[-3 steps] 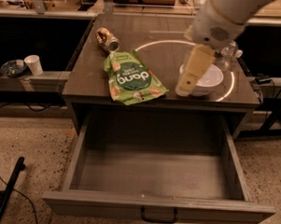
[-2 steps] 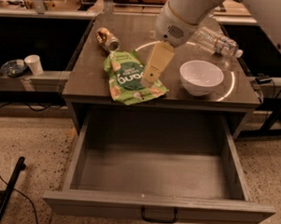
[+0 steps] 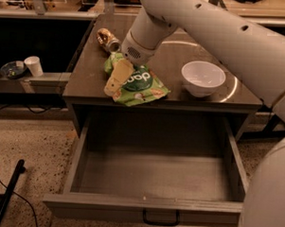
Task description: Place green rice chip bag into top drawer
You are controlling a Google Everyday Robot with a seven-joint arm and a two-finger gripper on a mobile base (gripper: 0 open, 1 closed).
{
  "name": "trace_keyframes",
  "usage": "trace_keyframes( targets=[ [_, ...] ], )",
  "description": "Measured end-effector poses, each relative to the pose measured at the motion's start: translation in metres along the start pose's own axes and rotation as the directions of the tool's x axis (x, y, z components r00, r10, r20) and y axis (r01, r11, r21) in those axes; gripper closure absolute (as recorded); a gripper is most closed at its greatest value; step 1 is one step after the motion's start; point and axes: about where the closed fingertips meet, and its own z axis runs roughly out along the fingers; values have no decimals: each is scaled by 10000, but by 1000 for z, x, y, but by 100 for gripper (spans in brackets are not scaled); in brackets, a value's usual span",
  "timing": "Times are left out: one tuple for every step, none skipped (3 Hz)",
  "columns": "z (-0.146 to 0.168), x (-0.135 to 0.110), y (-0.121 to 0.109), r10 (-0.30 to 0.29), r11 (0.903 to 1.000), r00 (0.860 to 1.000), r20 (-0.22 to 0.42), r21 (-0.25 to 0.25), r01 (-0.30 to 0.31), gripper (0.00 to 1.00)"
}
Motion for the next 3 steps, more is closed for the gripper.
trace_keyframes(
  targets=[
    [30, 12, -25, 428, 9956, 9991, -64, 840, -421, 3],
    [51, 20, -33, 794, 9962, 9965, 260, 338, -802, 26],
    [46, 18, -33, 794, 9962, 9965, 260, 338, -802, 50]
  ],
)
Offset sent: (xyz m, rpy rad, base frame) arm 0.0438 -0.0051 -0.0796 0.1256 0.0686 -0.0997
